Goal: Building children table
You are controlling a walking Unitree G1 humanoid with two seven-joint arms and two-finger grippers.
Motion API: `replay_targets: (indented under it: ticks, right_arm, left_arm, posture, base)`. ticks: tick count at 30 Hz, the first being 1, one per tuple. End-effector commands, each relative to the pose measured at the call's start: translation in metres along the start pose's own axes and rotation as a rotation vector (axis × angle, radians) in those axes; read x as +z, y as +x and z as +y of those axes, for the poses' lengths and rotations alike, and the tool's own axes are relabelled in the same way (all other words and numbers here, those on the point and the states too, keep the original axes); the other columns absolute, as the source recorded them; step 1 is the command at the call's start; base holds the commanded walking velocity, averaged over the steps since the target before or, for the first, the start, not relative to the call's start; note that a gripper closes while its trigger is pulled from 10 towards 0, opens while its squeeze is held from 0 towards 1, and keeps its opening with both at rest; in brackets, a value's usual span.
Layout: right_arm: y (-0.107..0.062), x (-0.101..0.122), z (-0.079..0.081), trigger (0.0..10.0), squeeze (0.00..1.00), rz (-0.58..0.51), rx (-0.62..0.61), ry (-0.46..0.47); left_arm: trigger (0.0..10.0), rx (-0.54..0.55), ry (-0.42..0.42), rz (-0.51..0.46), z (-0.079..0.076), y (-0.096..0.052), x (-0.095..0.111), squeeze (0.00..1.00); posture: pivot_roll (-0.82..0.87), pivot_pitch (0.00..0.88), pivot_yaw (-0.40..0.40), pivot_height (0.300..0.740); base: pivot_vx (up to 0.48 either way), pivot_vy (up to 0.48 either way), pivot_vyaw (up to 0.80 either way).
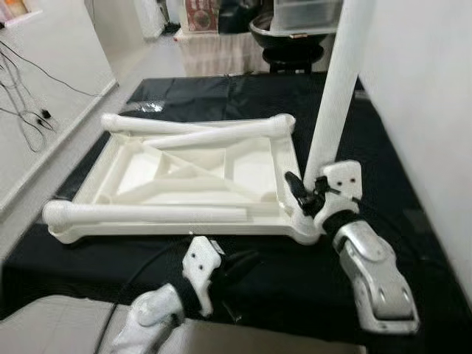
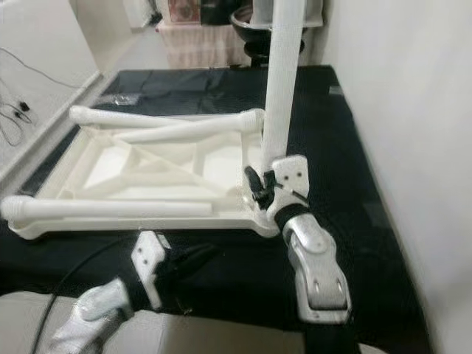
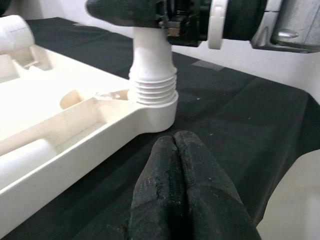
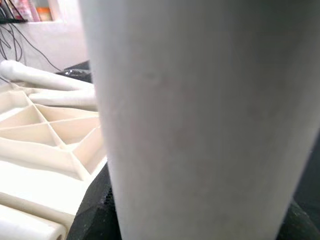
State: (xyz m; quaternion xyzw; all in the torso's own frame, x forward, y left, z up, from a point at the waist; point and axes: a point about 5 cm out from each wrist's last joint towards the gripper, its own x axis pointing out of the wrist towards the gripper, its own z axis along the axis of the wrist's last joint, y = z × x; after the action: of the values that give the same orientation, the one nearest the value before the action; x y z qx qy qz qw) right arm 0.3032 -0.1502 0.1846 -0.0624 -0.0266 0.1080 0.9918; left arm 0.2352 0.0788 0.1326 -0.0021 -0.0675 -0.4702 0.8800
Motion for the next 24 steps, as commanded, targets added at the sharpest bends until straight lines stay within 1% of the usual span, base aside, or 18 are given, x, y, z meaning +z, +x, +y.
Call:
replay_targets:
  ticks: [1, 3, 5, 7, 8, 9, 10, 11, 12, 13, 14, 15, 16, 17, 18, 19, 22, 24]
  right_arm:
    - [-0.004, -0.041, 0.009, 0.0, 0.0, 0.224, 0.023, 0.022]
    - [-0.005, -0.042, 0.011, 0.0, 0.0, 0.231, 0.029, 0.015]
    - [-0.012, -0.044, 0.017, 0.1, 0.0, 0.263, 0.02, 0.01]
    - [-0.012, -0.044, 0.017, 0.1, 0.0, 0.263, 0.02, 0.01]
    - [-0.015, -0.045, 0.022, 10.0, 0.0, 0.261, 0.035, 0.017]
    - [-0.015, -0.045, 0.022, 10.0, 0.0, 0.261, 0.035, 0.017]
    - [-0.016, -0.043, 0.026, 10.0, 0.28, 0.241, 0.07, 0.029]
    - [-0.016, -0.039, 0.031, 10.0, 1.0, 0.212, 0.12, 0.055]
    - [-0.016, -0.039, 0.031, 10.0, 1.0, 0.212, 0.12, 0.055]
    - [-0.014, -0.033, 0.033, 10.0, 1.0, 0.17, 0.175, 0.081]
    - [-0.011, -0.023, 0.034, 10.0, 1.0, 0.115, 0.263, 0.112]
    - [-0.009, -0.016, 0.032, 10.0, 1.0, 0.075, 0.355, 0.116]
    - [-0.009, -0.016, 0.032, 10.0, 1.0, 0.075, 0.355, 0.116]
    - [-0.009, -0.008, 0.031, 10.0, 0.98, 0.04, 0.448, 0.103]
    - [-0.009, -0.008, 0.031, 10.0, 0.98, 0.04, 0.448, 0.103]
    - [-0.008, -0.004, 0.03, 10.0, 0.0, 0.025, 0.527, 0.081]
    - [-0.006, 0.0, 0.025, 10.0, 0.0, 0.02, 0.674, 0.005]
    - [-0.006, 0.0, 0.025, 10.0, 0.0, 0.02, 0.674, 0.005]
  left_arm:
    - [0.0, -0.002, -0.004, 0.02, 0.0, -0.004, -0.004, 0.0]
    - [0.0, 0.004, -0.002, 0.02, 0.0, -0.005, -0.004, 0.0]
    - [0.0, 0.019, 0.004, 0.021, 0.001, -0.006, -0.005, 0.0]
    - [0.0, 0.019, 0.004, 0.021, 0.001, -0.006, -0.005, 0.0]
    - [6.2, 0.02, 0.004, 0.024, 0.001, -0.006, -0.005, 0.0]
    - [6.2, 0.02, 0.004, 0.024, 0.001, -0.006, -0.005, 0.0]
    - [10.0, 0.017, 0.003, 0.027, 0.001, -0.006, -0.006, 0.0]
    - [10.0, 0.012, 0.001, 0.029, 0.001, -0.006, -0.006, 0.0]
    - [10.0, 0.012, 0.001, 0.029, 0.001, -0.006, -0.006, 0.0]
    - [10.0, 0.009, -0.001, 0.031, 0.001, -0.006, -0.006, 0.0]
    - [10.0, 0.007, -0.001, 0.03, 0.002, -0.006, -0.006, 0.0]
    - [10.0, 0.006, -0.001, 0.029, 0.002, -0.005, -0.006, 0.0]
    - [10.0, 0.006, -0.001, 0.029, 0.002, -0.005, -0.006, 0.0]
    - [10.0, 0.005, -0.001, 0.028, 0.002, -0.004, -0.006, 0.0]
    - [10.0, 0.005, -0.001, 0.028, 0.002, -0.004, -0.006, 0.0]
    - [10.0, 0.005, -0.001, 0.026, 0.002, -0.003, -0.006, 0.0]
    - [10.0, 0.007, 0.0, 0.023, 0.002, -0.001, -0.005, 0.0]
    - [10.0, 0.007, 0.0, 0.023, 0.002, -0.001, -0.005, 0.0]
  posture:
    - [0.01, 0.144, 0.078, 0.74]
    - [0.02, 0.143, 0.072, 0.74]
    - [0.02, 0.139, 0.072, 0.74]
    - [0.02, 0.139, 0.072, 0.74]
    - [0.01, 0.135, 0.073, 0.74]
    - [0.01, 0.135, 0.073, 0.74]
    - [0.01, 0.136, 0.076, 0.74]
    - [0.01, 0.134, 0.077, 0.74]
    - [0.01, 0.134, 0.077, 0.74]
    - [0.01, 0.134, 0.081, 0.74]
    - [0.01, 0.134, 0.083, 0.74]
    - [0.01, 0.132, 0.085, 0.74]
    - [0.01, 0.132, 0.085, 0.74]
    - [0.01, 0.132, 0.083, 0.74]
    - [0.01, 0.132, 0.083, 0.74]
    - [0.01, 0.132, 0.075, 0.74]
    - [0.02, 0.128, 0.07, 0.74]
    - [0.02, 0.128, 0.07, 0.74]
  base:
    - [0.0, 0.0, 0.0]
    - [0.0, 0.0, 0.0]
    - [0.0, 0.0, 0.0]
    - [0.0, 0.0, 0.0]
    - [0.0, 0.0, 0.0]
    - [0.0, 0.0, 0.0]
    - [0.0, 0.0, 0.0]
    - [0.0, 0.0, 0.0]
    - [0.0, 0.0, 0.0]
    - [0.0, 0.0, 0.0]
    - [0.0, 0.0, 0.0]
    - [0.0, 0.0, 0.0]
    - [0.0, 0.0, 0.0]
    - [0.0, 0.0, 0.0]
    - [0.0, 0.0, 0.0]
    - [0.0, 0.0, 0.0]
    - [0.0, 0.0, 0.0]
    - [0.0, 0.0, 0.0]
